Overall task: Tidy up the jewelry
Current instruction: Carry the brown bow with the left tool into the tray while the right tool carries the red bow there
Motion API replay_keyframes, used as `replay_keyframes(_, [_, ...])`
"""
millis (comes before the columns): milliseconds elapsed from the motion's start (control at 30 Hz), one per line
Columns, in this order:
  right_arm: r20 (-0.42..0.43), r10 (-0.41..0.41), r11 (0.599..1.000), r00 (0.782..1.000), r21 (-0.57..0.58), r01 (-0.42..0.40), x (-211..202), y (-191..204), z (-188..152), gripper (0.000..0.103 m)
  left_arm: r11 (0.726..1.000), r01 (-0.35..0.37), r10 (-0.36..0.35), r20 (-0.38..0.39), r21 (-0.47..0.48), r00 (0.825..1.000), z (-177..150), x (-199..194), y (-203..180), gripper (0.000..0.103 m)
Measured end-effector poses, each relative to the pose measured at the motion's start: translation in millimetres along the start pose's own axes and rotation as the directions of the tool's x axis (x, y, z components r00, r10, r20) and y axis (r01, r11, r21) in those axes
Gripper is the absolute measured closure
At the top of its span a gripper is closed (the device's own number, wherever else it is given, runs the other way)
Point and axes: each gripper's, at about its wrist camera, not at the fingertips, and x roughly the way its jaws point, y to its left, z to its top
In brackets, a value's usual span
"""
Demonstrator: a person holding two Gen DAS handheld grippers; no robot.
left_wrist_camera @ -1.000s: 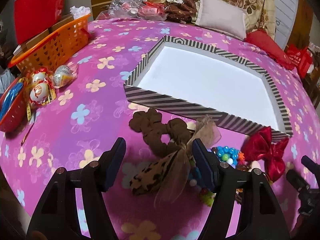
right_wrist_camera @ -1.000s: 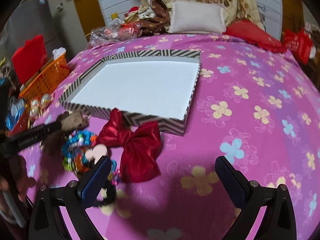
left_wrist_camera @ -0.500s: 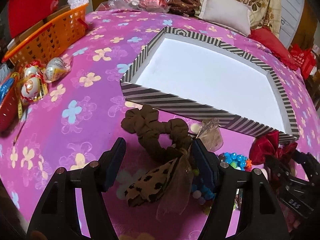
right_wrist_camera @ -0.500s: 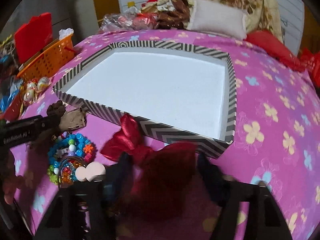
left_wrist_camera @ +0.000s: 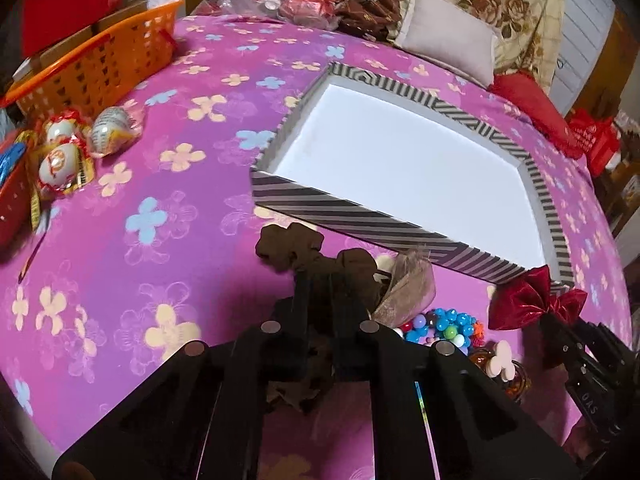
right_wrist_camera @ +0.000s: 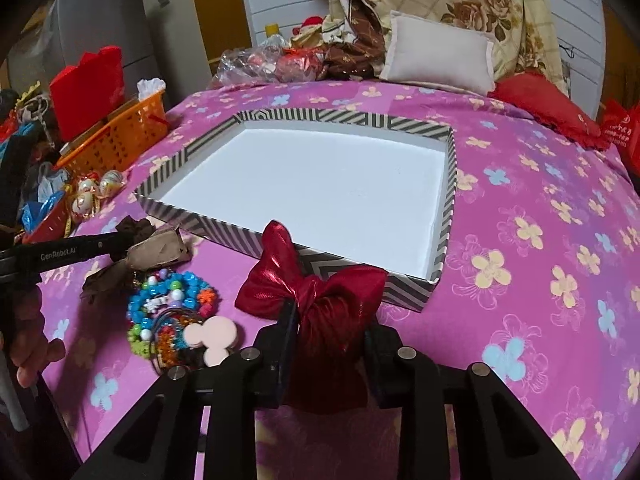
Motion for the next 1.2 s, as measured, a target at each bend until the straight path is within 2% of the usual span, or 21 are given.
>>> replay_keyframes(300, [0.039,0.004,1.000,0.999,0.012,-0.004,-21.6,3.1,1.3,0.075,0.991,0.102,-0.101,0.013,-0.086,0.995,1.2,-23.3,27.3,0.096])
replay_keyframes(500, [0.053,0.012,0.999,0.999,0.034,-0.014,-30.9,1.5,0.2,0.075,0.985,0.122,-0.118,0.039,-0.125,0.992,2.5,-36.6,36.6,0.096])
replay_keyframes(700, [0.069,0.017,0.999,0.997,0.041,-0.020,-37.6,0.1,4.0,0.075,0.977,0.172,-0.162,0.084,-0.127,0.983,3.7,-58.4,36.0,0.096])
replay_keyframes(867, [0.078,0.022,0.999,0.997,0.038,-0.025,-41.4,0.9,6.7,0.075,0.978,0.180,-0.168,0.109,-0.109,0.980,5.4,-71.5,24.7,0.096])
replay_keyframes(1200, [0.081,0.011,0.999,0.997,0.032,-0.014,-42.7,-3.8,20.6,0.075,0.989,0.144,-0.137,0.149,-0.036,0.979,19.8,-85.7,-13.7,0.096])
